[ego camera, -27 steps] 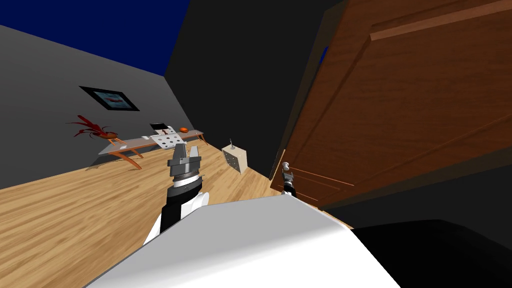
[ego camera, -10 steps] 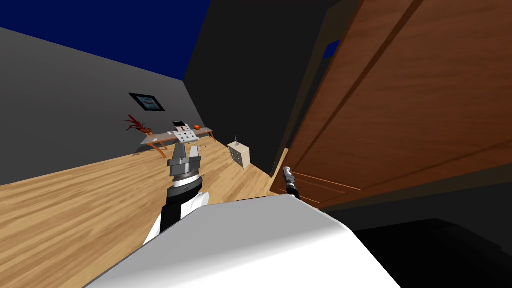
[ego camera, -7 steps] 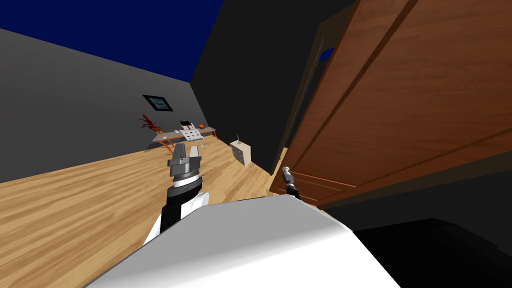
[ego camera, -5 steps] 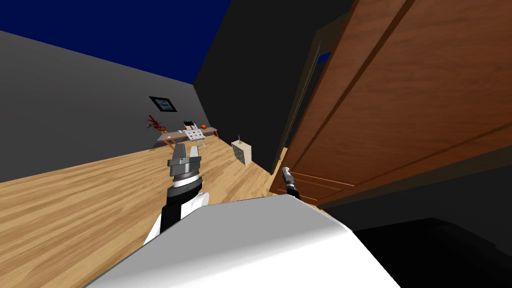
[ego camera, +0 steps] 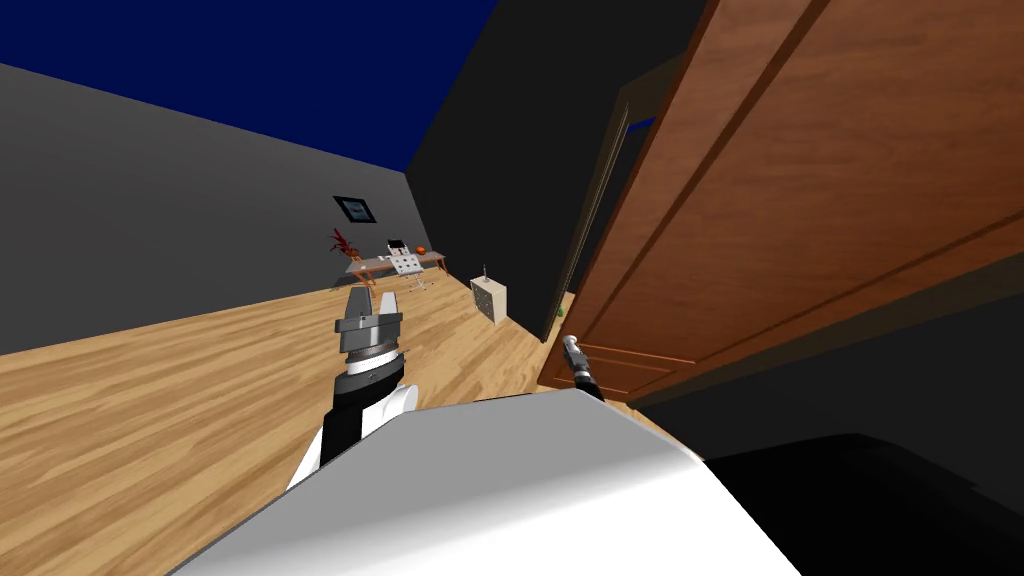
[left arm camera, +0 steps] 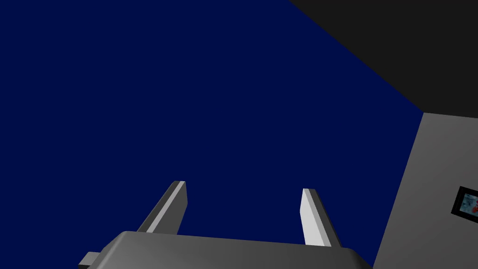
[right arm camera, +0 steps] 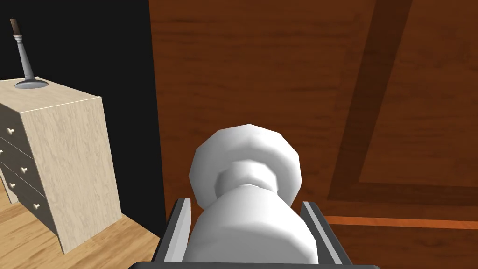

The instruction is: Pull the door open

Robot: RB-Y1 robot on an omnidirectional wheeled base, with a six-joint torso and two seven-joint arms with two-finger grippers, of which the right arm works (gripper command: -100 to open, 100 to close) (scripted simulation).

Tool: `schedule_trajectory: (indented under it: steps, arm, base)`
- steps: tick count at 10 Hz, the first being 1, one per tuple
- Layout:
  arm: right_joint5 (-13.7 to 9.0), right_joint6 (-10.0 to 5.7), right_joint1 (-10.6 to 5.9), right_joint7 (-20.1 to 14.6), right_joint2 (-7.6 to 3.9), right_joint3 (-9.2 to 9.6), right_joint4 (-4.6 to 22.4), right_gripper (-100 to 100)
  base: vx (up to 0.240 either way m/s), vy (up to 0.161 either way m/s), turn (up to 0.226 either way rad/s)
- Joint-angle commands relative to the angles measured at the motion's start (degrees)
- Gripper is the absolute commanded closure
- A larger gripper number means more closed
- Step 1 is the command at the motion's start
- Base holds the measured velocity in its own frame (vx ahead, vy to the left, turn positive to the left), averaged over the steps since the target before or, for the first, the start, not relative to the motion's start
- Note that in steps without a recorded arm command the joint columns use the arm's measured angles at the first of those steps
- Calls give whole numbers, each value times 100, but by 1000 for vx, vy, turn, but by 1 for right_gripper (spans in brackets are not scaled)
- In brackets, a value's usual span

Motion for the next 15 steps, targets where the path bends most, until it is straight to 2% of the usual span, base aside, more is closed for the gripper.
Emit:
schedule_trajectory:
  steps: [1, 2, 3, 4, 5, 11, 12, 13, 15]
  arm:
    - [54, -62, 76, -125, -92, 110, -81, 100]
    - [90, -99, 114, -200, -147, 184, -106, 100]
    - [75, -79, 77, -159, -114, 148, -47, 100]
    - [164, -158, 164, -269, -196, 310, -101, 100]
    - [183, -177, 179, -291, -216, 342, -115, 100]
    - [466, -476, 408, -633, -521, 834, -326, 100]
    - [497, -509, 433, -670, -554, 887, -349, 100]
    - [464, -427, 466, -618, -541, 839, -381, 100]
    - [499, -597, 478, -768, -623, 918, -238, 100]
  base:
    - [-258, -31, 94]
    - [-262, -3, 70]
    - [-117, 2, 10]
    - [-168, -10, 66]
    - [-226, -22, 65]
    - [-223, -54, 50]
    - [-169, -112, 59]
    - [-72, -41, 23]
    - [-210, -15, 222]
